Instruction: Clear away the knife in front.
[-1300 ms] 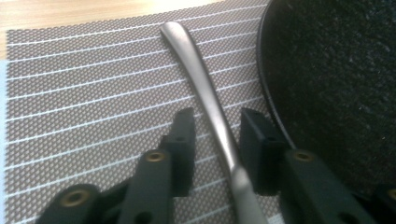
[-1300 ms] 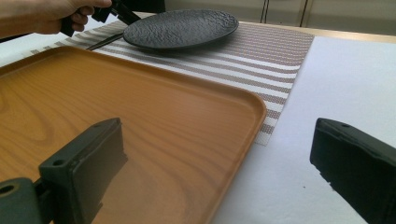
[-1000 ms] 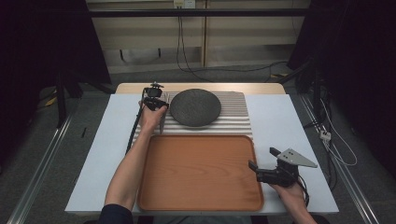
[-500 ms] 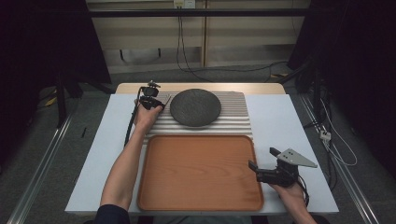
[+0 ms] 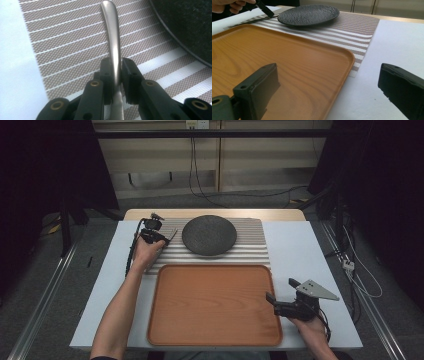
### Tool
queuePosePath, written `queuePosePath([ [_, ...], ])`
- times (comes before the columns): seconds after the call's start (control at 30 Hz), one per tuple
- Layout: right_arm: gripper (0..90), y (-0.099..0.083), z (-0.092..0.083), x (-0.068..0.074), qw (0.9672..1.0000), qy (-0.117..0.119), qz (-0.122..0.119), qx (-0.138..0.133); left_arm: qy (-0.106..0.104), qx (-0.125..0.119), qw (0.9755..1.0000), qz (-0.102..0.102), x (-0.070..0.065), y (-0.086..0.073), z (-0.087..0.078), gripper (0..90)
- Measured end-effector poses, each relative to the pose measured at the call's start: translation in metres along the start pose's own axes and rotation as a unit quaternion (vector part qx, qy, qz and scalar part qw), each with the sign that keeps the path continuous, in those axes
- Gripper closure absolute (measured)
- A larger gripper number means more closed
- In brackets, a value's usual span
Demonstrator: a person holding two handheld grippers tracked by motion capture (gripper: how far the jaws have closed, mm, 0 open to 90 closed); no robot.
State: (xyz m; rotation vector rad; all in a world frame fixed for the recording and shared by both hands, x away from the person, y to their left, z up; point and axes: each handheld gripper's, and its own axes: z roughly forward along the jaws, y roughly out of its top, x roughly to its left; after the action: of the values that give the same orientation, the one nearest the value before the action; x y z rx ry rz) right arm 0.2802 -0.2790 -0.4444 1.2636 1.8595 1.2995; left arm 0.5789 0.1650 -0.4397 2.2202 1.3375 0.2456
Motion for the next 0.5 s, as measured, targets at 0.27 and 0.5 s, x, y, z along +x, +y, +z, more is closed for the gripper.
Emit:
queuePosePath([
  [0.27,2.9,0.0001,0.0003,-0.0003,1.0000,0.001,-0.002,0.000,0.009,-0.002,1.0000,-0.001,-0.0025,0.0025,0.0030,78.8],
  [0.5,2.9,0.0000,0.0004,-0.0003,1.0000,0.002,0.000,0.000,0.011,0.001,0.9998,0.015,-0.0032,0.0045,0.0042,78.8],
])
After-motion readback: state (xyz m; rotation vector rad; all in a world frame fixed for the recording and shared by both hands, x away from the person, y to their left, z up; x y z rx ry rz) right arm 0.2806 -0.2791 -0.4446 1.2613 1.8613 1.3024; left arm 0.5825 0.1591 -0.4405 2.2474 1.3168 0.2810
